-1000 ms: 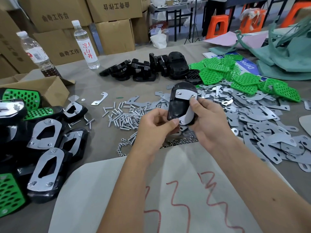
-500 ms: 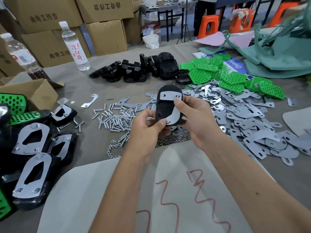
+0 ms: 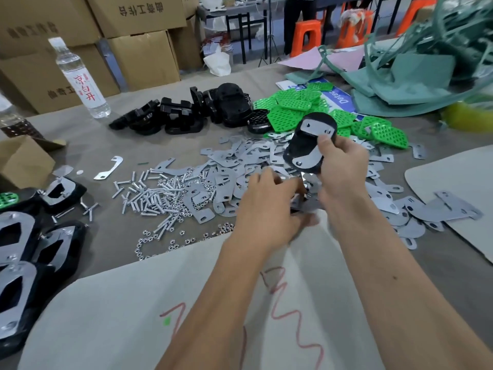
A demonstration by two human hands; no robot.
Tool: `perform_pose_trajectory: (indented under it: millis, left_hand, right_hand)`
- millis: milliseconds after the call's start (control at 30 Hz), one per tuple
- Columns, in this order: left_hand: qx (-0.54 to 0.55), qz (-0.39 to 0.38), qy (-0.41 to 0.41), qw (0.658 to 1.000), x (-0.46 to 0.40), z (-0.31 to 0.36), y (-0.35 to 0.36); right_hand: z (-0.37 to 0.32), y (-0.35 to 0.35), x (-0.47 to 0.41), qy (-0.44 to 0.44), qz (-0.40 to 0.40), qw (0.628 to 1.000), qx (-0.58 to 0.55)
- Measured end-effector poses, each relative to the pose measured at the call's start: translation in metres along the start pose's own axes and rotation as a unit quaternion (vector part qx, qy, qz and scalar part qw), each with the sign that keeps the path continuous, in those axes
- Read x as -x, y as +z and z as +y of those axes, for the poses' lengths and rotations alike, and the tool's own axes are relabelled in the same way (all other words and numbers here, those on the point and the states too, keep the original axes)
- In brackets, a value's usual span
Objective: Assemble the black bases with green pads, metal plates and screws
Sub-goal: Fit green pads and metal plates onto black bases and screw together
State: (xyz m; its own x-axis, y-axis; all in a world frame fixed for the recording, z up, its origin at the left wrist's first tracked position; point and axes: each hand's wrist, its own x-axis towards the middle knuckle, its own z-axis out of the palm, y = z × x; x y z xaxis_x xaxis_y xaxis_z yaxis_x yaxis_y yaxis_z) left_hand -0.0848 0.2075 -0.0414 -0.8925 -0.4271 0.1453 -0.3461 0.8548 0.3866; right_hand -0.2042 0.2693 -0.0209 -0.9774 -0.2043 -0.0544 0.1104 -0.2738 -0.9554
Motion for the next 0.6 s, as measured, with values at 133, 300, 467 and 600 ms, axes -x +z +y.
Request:
perform_pose_trajectory:
  millis: [133, 300, 467, 600]
  left_hand:
    - [-0.023, 0.023, 0.011, 0.999, -0.013, -0.001, 0.000]
    - [-0.055, 0.108, 0.074, 0.990, -0.011, -0.006, 0.001]
    - [-0.048, 0.268, 0.142, 0.952, -0.015, -0.008, -0.004]
    - [0.036, 0.382, 0.052, 0.922, -0.020, -0.026, -0.024]
  right_hand:
    - [0.005, -0.003, -0.006, 0.047, 0.032, 0.997, -0.052]
    - [0.003, -0.003, -0.006, 0.056, 0.044, 0.995, -0.076]
    - [-0.003, -0.005, -0.006, 0.041, 0.069, 0.991, -0.104]
    - [-0.003, -0.004, -0.004, 0.041, 0.061, 0.992, -0.099]
